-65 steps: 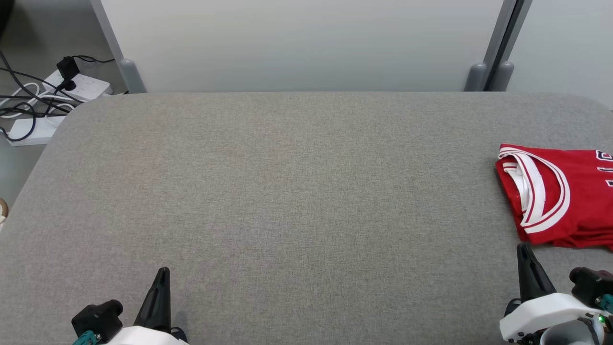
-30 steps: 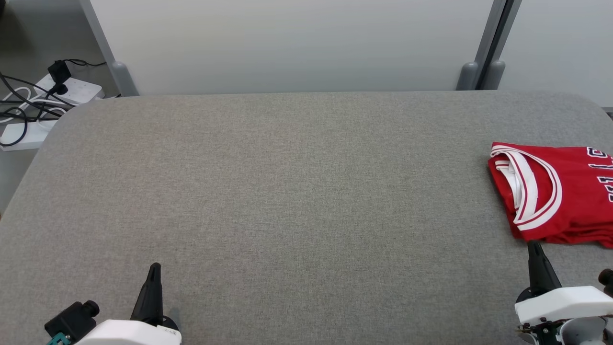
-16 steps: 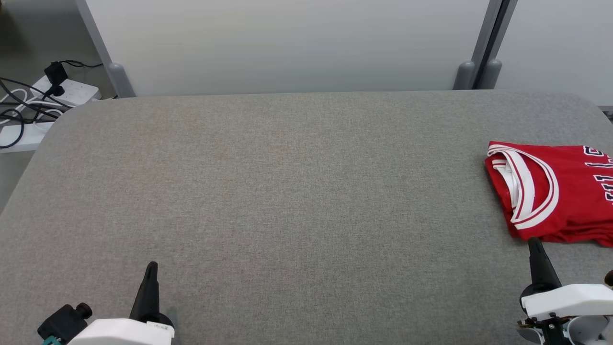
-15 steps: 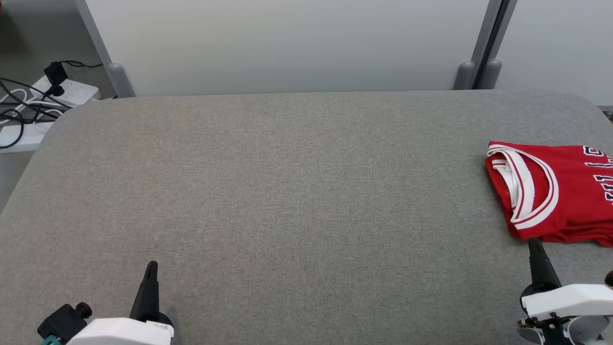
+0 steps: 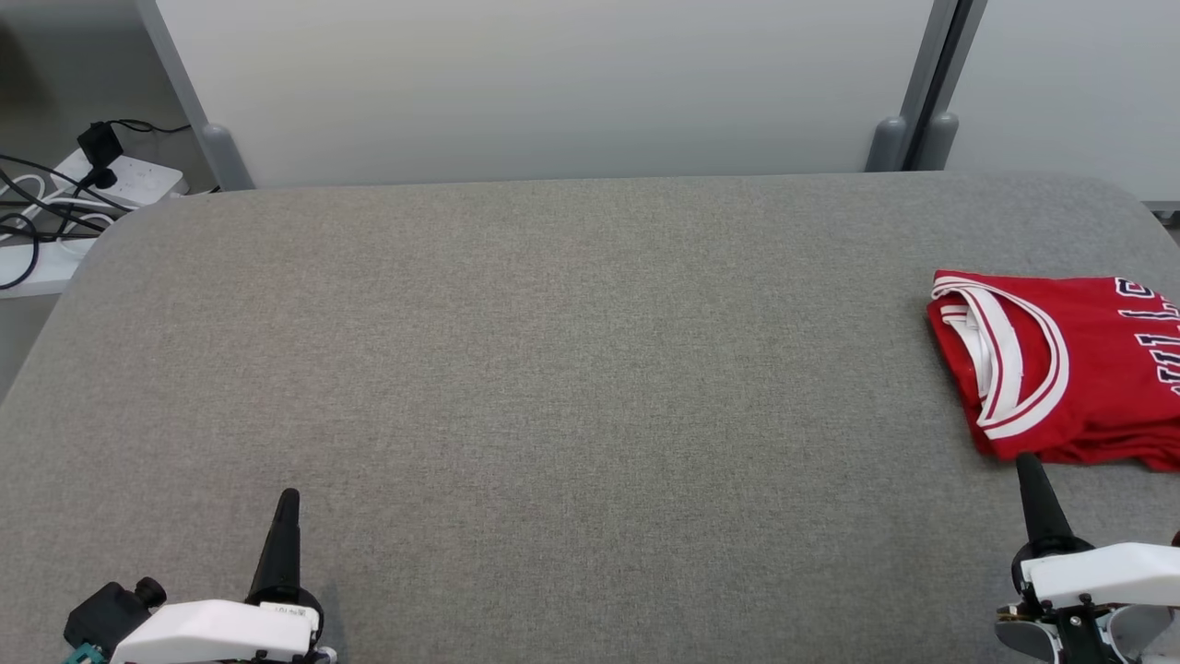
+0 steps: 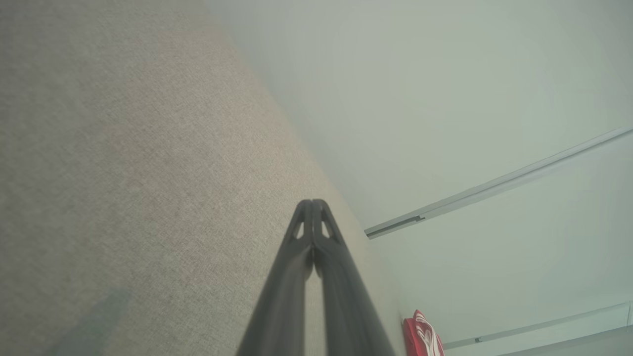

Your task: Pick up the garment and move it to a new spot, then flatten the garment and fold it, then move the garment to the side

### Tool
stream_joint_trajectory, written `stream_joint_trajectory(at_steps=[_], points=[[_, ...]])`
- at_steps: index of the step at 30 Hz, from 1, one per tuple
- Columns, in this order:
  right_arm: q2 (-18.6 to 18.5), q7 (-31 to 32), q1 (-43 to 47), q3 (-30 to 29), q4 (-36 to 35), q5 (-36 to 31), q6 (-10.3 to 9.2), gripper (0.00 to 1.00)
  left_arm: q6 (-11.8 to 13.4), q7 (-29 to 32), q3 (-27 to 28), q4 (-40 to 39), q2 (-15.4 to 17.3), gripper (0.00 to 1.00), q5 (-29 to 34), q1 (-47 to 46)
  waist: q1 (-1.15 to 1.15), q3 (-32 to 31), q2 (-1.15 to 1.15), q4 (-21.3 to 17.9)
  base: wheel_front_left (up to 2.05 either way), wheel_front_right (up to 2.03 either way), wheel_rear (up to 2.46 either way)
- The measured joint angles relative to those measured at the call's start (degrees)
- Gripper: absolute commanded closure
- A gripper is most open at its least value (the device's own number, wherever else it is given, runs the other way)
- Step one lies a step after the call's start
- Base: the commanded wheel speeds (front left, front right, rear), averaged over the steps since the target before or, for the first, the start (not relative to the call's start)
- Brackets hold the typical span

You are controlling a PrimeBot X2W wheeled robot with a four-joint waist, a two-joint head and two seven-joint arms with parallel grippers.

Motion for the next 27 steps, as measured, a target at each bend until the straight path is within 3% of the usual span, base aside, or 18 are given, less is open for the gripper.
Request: stream_joint_trajectory(at_steps=[27], points=[[0.66,4.03,1.10,-1.16,-2.34,17.45,0.00,1.00,0.00,4.08,0.53,-1.14,0.07,1.00,-16.64,-0.39,0.00,-0.05,0.00,-0.82,0.00,0.00,0.00]])
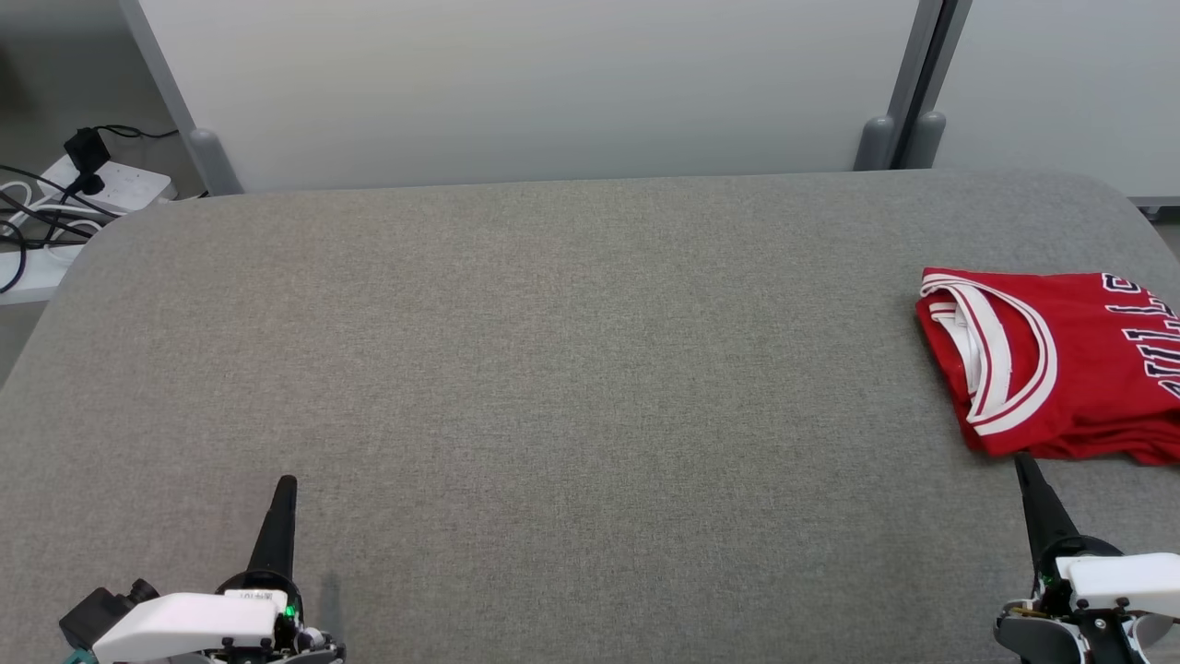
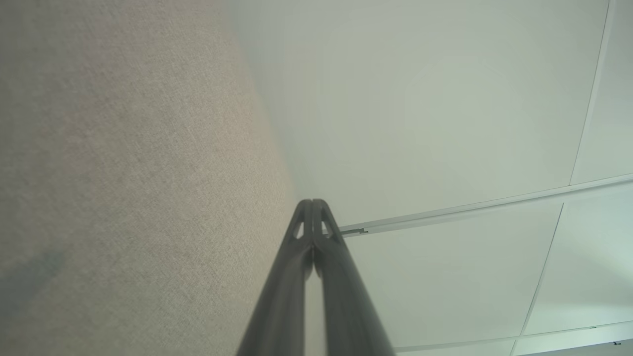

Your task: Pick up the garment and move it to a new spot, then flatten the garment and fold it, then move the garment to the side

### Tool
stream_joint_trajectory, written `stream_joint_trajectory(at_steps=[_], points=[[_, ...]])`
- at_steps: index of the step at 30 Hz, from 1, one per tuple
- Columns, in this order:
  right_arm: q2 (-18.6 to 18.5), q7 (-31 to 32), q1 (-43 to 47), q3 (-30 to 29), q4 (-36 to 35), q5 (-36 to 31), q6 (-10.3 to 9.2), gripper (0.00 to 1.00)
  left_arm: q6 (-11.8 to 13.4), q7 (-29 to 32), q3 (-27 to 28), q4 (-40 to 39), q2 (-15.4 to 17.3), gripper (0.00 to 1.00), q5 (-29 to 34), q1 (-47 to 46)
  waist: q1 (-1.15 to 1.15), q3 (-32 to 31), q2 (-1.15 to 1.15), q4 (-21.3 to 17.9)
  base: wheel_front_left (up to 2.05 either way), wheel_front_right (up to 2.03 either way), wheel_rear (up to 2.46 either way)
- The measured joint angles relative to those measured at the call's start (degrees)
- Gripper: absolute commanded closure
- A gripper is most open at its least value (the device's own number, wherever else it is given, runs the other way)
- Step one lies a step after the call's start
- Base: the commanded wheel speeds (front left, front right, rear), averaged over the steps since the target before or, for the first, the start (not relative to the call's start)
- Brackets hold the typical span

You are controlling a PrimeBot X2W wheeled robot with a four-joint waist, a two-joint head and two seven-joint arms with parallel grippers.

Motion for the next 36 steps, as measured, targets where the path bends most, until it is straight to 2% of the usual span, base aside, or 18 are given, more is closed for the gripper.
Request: stream_joint_trajectory(at_steps=[19,36], points=[[0.16,2.98,0.01,-0.44,-1.76,12.48,0.00,1.00,0.00,3.00,0.26,-1.09,0.08,1.00,-12.12,-0.79,0.00,-0.04,0.00,-0.57,0.00,0.00,0.00],[0.18,3.02,0.01,-0.46,-1.79,12.61,0.00,1.00,0.00,3.00,0.29,-1.15,0.10,1.00,-12.46,-0.79,0.00,-0.04,0.00,-0.57,0.00,0.00,0.00]])
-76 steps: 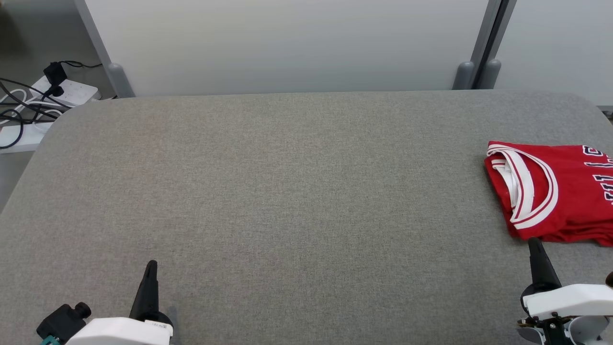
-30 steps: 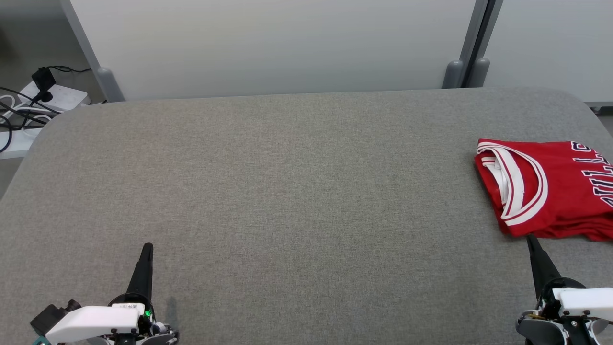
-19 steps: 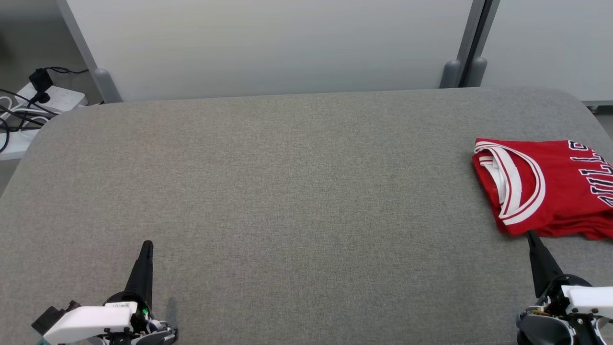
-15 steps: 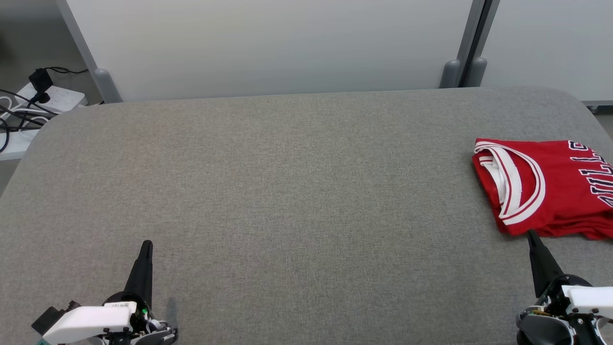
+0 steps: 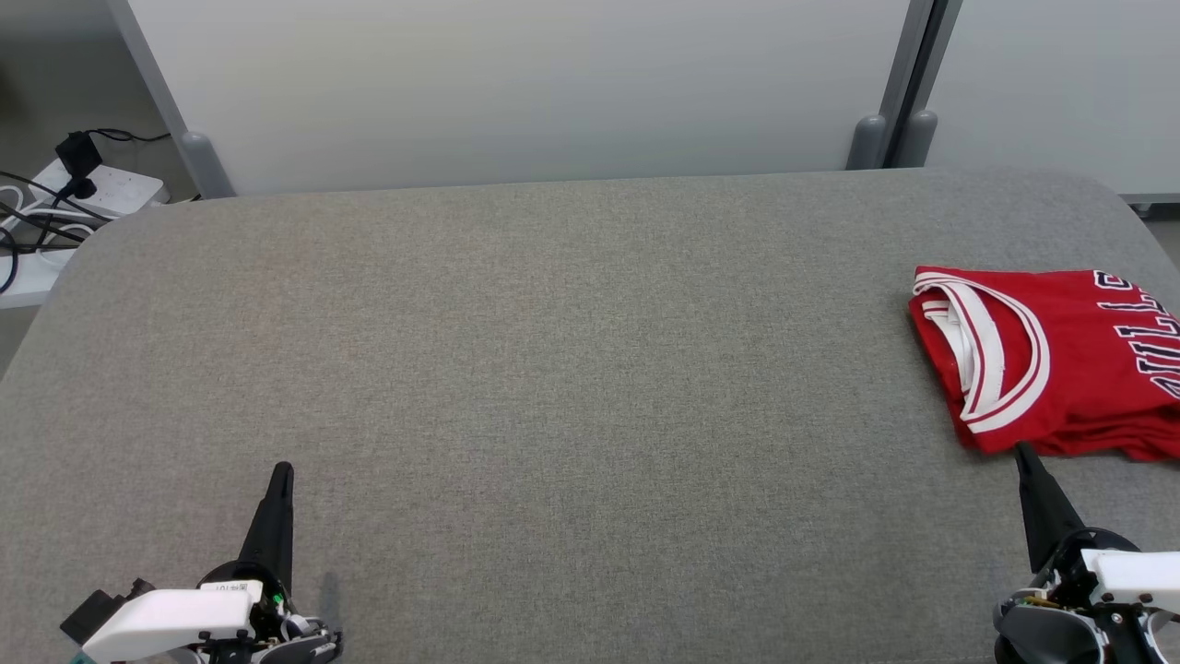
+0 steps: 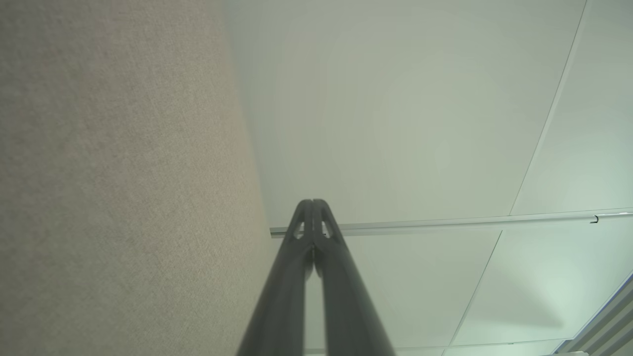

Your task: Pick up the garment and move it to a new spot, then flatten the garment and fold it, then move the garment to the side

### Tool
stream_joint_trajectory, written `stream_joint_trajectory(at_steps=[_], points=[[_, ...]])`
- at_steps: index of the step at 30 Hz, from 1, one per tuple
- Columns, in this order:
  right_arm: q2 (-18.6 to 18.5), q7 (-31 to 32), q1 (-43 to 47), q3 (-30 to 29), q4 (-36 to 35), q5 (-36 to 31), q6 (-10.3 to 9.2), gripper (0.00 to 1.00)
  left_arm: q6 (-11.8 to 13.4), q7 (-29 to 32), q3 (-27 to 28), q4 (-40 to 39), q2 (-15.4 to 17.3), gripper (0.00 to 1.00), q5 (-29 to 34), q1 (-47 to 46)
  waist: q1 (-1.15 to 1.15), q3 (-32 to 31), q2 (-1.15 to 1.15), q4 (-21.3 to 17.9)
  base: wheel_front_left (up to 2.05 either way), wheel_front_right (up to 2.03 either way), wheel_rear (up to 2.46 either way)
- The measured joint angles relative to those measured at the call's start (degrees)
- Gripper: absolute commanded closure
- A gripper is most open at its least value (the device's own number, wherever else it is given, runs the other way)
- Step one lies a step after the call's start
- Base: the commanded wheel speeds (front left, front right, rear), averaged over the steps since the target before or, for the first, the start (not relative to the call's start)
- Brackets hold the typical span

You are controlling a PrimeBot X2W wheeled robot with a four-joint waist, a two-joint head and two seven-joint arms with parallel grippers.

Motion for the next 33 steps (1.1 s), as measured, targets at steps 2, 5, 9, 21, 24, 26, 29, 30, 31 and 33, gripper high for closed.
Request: stream_joint_trajectory(at_steps=[2,5,9,21,24,26,29,30,31,33], points=[[0.00,0.00,0.00,0.00,0.00,0.00,0.00,1.00,0.00,0.00,0.00,0.00,0.01,1.00,0.00,0.00,0.00,0.00,0.00,0.00,0.00,0.00,0.00],[0.00,0.00,0.00,0.00,0.00,0.00,0.00,1.00,0.00,0.00,0.00,0.00,0.01,1.00,0.00,0.00,0.00,0.00,0.00,0.00,0.00,0.00,0.00],[0.00,0.00,0.01,0.00,0.00,0.00,0.00,1.00,0.00,0.00,0.00,0.00,0.02,1.00,0.00,-0.01,0.00,0.00,0.00,0.00,0.00,0.00,0.00],[0.00,0.00,0.01,0.00,-0.01,0.01,0.00,1.00,0.00,0.00,0.00,-0.01,0.07,1.00,0.00,-0.01,0.00,0.00,0.00,0.00,0.00,0.00,0.00],[0.00,0.00,0.01,0.00,-0.01,0.01,0.00,1.00,0.00,0.00,0.00,-0.01,0.08,1.00,-0.01,-0.01,0.00,0.00,0.00,0.00,0.00,0.00,0.00],[0.00,0.00,0.01,0.00,-0.01,0.01,0.00,1.00,0.00,0.00,0.00,-0.01,0.08,1.00,-0.01,-0.01,0.00,0.00,0.00,0.00,0.00,0.00,0.00],[0.00,0.00,0.01,0.00,-0.01,0.01,0.00,1.00,0.00,0.00,0.00,-0.01,0.08,1.00,-0.01,-0.01,0.00,0.00,0.00,0.00,0.00,0.00,0.00],[0.00,0.00,0.01,0.00,-0.01,0.01,0.00,1.00,0.00,0.00,0.00,-0.01,0.08,1.00,-0.01,-0.01,0.00,0.00,0.00,0.00,0.00,0.00,0.00],[0.00,0.00,0.01,0.00,-0.01,0.01,0.00,1.00,0.00,0.00,0.00,-0.01,0.09,1.00,-0.01,-0.01,0.00,0.00,0.00,0.00,0.00,0.00,0.00],[0.00,0.00,0.01,0.00,-0.01,0.01,0.00,1.00,0.00,0.00,0.00,-0.01,0.09,1.00,-0.01,-0.01,0.00,0.00,0.00,0.00,0.00,0.00,0.00]])
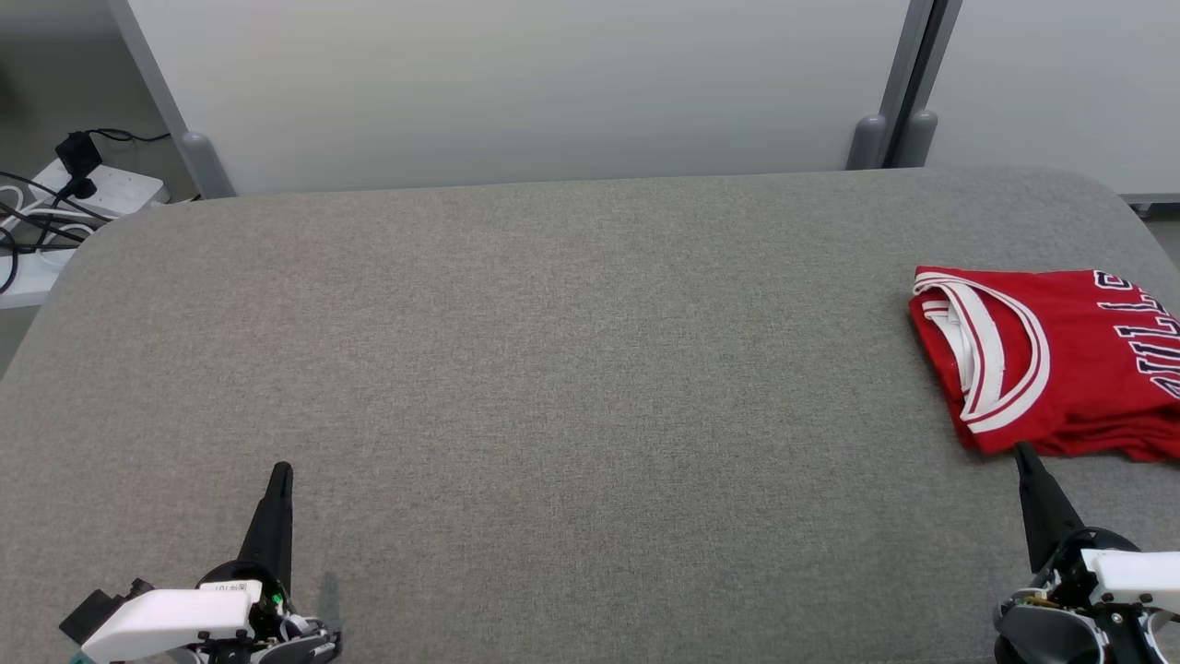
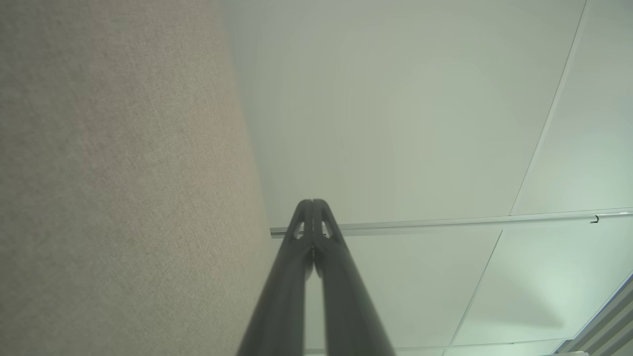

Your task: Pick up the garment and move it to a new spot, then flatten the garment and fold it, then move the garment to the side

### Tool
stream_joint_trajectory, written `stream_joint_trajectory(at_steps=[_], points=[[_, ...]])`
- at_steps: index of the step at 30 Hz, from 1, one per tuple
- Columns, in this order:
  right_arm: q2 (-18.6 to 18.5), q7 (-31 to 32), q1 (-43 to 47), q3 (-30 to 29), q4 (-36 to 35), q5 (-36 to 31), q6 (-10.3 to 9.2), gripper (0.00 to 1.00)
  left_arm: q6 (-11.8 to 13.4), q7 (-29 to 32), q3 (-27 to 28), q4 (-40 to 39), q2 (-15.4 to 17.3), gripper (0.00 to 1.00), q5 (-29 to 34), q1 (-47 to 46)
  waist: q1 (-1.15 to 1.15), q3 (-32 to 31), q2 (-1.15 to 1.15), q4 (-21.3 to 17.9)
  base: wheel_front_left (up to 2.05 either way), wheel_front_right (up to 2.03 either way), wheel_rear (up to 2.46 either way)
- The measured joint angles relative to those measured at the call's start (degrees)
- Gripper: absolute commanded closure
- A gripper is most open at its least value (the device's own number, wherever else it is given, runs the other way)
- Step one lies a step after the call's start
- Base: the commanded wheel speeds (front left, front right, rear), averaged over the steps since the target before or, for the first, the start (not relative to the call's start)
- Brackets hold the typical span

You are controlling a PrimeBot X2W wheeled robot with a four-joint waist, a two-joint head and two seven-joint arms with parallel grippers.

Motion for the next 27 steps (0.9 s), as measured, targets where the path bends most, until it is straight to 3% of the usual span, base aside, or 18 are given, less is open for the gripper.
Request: stream_joint_trajectory(at_steps=[27], points=[[0.00,0.00,0.00,0.00,0.00,0.00,0.00,1.00,0.00,0.00,0.01,0.00,0.00,1.00,0.00,0.00,0.00,0.00,0.00,0.00,0.00,0.00,0.00]])
